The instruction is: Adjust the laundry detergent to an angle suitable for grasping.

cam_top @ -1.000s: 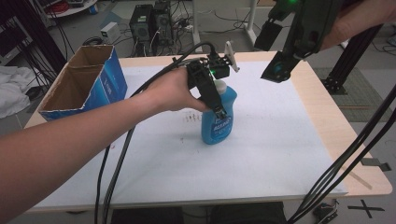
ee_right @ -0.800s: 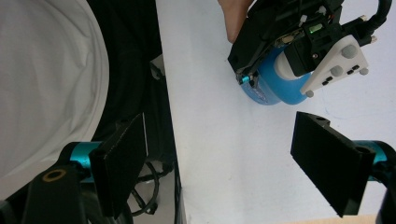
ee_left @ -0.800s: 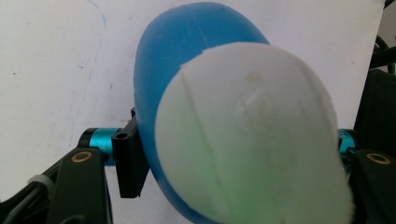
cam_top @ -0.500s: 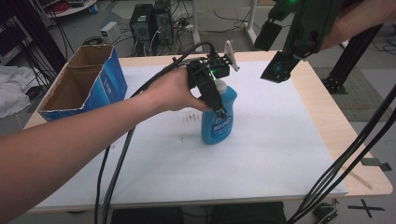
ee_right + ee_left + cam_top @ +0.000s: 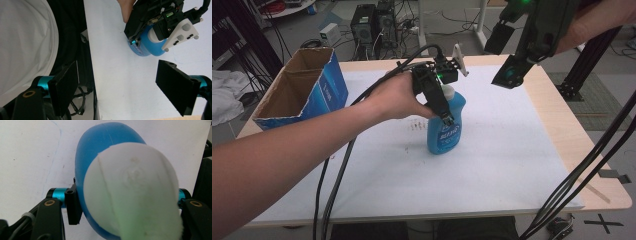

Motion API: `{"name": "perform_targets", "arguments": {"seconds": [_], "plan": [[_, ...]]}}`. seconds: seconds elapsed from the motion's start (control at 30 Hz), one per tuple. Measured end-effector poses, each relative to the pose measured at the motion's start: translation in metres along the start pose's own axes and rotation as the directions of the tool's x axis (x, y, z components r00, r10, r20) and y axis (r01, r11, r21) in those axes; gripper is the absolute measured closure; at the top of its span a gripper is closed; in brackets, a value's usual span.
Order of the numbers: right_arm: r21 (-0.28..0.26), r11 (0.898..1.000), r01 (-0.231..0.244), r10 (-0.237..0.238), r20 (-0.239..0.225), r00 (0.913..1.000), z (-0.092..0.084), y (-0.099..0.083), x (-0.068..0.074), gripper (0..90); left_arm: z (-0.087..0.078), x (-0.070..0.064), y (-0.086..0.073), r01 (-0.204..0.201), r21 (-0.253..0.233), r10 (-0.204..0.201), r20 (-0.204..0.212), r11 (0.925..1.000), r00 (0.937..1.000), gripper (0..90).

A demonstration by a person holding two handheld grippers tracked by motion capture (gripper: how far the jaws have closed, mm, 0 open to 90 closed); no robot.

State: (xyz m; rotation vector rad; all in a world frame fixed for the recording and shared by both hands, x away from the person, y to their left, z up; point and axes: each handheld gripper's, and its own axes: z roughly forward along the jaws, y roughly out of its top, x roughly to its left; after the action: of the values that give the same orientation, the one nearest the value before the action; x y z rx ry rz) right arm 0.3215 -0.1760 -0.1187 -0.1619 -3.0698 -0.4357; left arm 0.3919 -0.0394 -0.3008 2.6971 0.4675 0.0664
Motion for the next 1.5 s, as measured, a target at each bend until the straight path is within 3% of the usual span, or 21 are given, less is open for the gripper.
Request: {"name": "perform_targets", "arguments": {"seconds": [0.23, 0.43, 0.6, 0.7, 0.9, 1.03, 1.13, 1.23, 1.43, 1.5], "plan": [[-0.001, 1.0, -0.004, 0.004, 0.0, 1.0, 0.0, 0.0, -0.001, 17.8, -0.001, 0.0, -0.001, -0.043, -0.02, 0.043, -0.01, 0.9989, 0.999, 37.5], [-0.003, 1.0, -0.007, 0.007, 0.0, 1.0, 0.0, -0.001, -0.002, 17.8, -0.011, 0.006, -0.005, -0.07, -0.065, 0.071, 0.01, 0.9954, 0.9974, 37.7], [-0.002, 1.0, -0.006, 0.006, -0.002, 1.0, 0.0, 0.001, -0.003, 17.8, -0.024, 0.009, -0.012, -0.119, -0.084, 0.122, 0.028, 0.9893, 0.9921, 37.8], [-0.003, 1.0, -0.004, 0.004, -0.003, 1.0, 0.001, 0.003, -0.003, 17.8, -0.033, 0.012, -0.018, -0.154, -0.103, 0.16, 0.051, 0.9827, 0.9859, 37.8], [0.004, 1.0, 0.002, -0.001, -0.003, 1.0, 0.001, 0.006, -0.002, 17.8, -0.047, 0.02, -0.031, -0.222, -0.141, 0.239, 0.115, 0.9648, 0.9642, 37.9], [0.005, 1.0, 0.005, -0.005, -0.003, 1.0, 0.002, 0.007, -0.002, 17.8, -0.05, 0.018, -0.038, -0.273, -0.154, 0.292, 0.121, 0.9497, 0.9488, 38.0], [0.004, 1.0, 0.003, -0.003, -0.004, 1.0, 0.002, 0.008, -0.001, 17.8, -0.049, 0.016, -0.042, -0.306, -0.182, 0.331, 0.129, 0.9344, 0.9347, 38.0], [0.007, 1.0, 0.006, -0.006, -0.004, 1.0, 0.002, 0.009, 0.0, 17.8, -0.045, 0.014, -0.047, -0.308, -0.209, 0.342, 0.148, 0.928, 0.9282, 38.0], [0.009, 1.0, 0.0, 0.0, -0.002, 1.0, 0.002, 0.008, 0.001, 17.8, -0.031, 0.012, -0.058, -0.343, -0.232, 0.386, 0.177, 0.9104, 0.9053, 38.1], [0.01, 1.0, 0.001, -0.001, -0.001, 1.0, 0.002, 0.008, 0.001, 17.8, -0.028, 0.012, -0.061, -0.346, -0.233, 0.391, 0.186, 0.9087, 0.9014, 38.1]]}}
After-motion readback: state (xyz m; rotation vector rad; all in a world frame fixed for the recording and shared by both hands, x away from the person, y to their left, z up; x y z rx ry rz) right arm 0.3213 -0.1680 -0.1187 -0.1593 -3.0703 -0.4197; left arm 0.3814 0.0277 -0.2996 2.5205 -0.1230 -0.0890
